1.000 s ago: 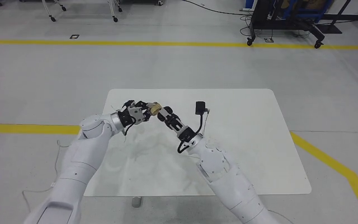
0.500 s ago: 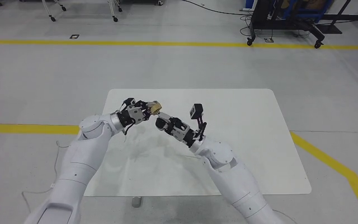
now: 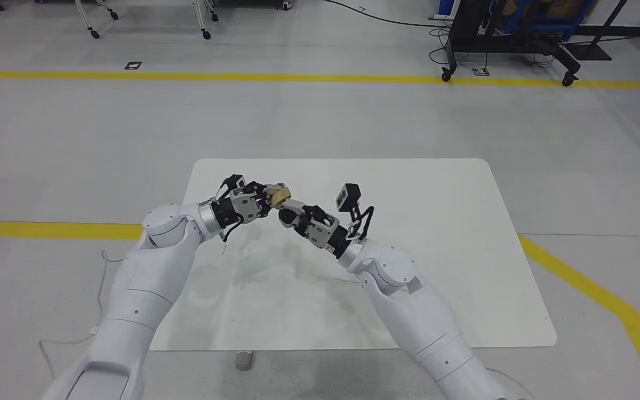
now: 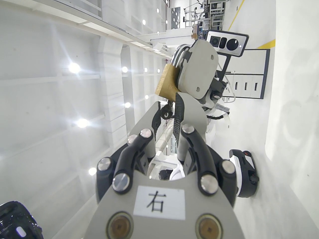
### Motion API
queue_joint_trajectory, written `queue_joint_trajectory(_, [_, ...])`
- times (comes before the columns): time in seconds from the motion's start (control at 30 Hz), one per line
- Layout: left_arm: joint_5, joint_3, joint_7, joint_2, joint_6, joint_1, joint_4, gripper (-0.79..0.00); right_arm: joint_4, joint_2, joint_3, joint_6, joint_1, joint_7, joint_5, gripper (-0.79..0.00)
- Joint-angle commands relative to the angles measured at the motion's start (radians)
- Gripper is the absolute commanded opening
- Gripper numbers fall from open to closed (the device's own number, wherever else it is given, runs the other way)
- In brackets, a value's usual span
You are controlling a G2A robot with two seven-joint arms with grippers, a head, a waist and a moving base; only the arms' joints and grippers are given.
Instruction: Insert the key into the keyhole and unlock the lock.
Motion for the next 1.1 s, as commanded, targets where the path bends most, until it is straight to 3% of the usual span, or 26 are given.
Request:
queue_joint_trajectory(0.0, [0.004,0.0,0.002,0.0,-0.003,-0.001,0.0,-0.785,0.004,-0.001,0.0,0.006,0.002,0.006,0.018,-0.785])
queue_joint_trajectory(0.4, [0.027,-0.001,0.017,0.002,-0.039,0.004,-0.012,-0.785,0.04,-0.007,-0.002,0.075,0.011,0.025,0.154,-0.785])
queue_joint_trajectory(0.87, [0.056,0.0,0.036,0.004,-0.068,0.011,-0.03,-0.785,0.025,-0.008,-0.02,0.056,0.017,-0.021,0.094,-0.779])
queue_joint_trajectory(1.07, [0.059,-0.001,0.035,0.004,-0.073,0.014,-0.033,-0.785,0.027,-0.009,-0.025,0.061,0.02,-0.035,0.092,-0.671])
